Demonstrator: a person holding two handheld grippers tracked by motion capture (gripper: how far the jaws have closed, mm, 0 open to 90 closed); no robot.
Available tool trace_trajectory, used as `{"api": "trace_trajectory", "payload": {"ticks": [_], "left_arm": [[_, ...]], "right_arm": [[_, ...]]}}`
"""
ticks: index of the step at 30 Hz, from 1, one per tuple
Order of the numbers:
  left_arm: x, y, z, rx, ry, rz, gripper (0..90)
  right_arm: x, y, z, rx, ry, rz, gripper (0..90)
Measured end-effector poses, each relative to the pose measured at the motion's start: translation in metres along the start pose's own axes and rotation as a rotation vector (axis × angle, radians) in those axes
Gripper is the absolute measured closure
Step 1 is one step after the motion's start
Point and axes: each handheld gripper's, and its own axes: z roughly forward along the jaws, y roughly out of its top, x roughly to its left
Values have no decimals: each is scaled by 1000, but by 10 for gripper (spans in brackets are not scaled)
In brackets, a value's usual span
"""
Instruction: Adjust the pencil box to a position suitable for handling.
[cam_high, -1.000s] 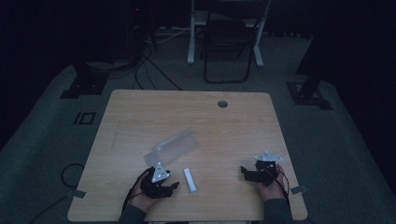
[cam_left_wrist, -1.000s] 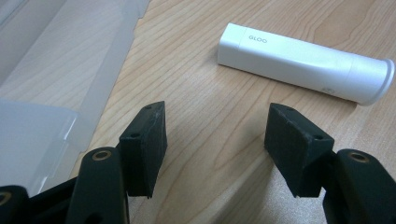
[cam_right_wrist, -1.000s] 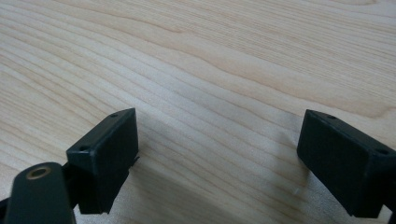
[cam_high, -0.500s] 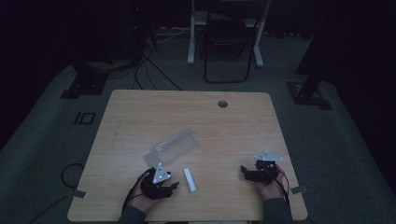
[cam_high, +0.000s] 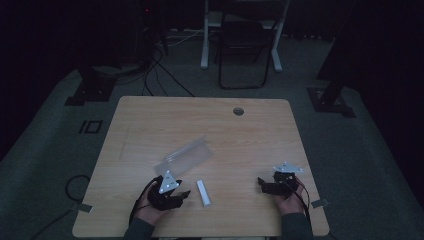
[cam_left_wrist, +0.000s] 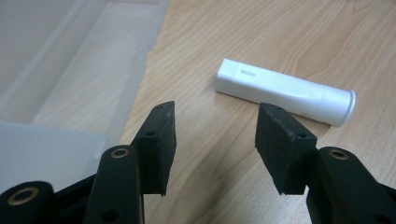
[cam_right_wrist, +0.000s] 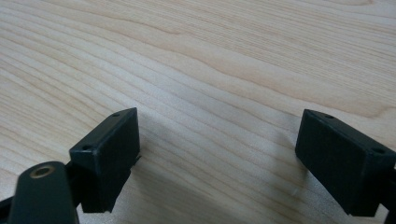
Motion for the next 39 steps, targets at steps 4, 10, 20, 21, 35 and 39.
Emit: {"api": "trace_trajectory", "payload": {"ticks": [4,10,20,21,35,39], "left_arm": [[4,2,-3,-12,10,0,488],[9,7,-7,-21,32,17,494],[21,11,-12,-39,57,1,494],[23,12,-13,-39,61,1,501],[33,20,-20,-50,105,-3,520],[36,22,-23,-55,115,-3,520]], "right_arm": [[0,0,0,0,0,0,137],[0,0,0,0,0,0,137],[0,0,0,0,0,0,137],[0,0,0,0,0,0,137],[0,0,0,0,0,0,137],[0,0,0,0,0,0,137]]}}
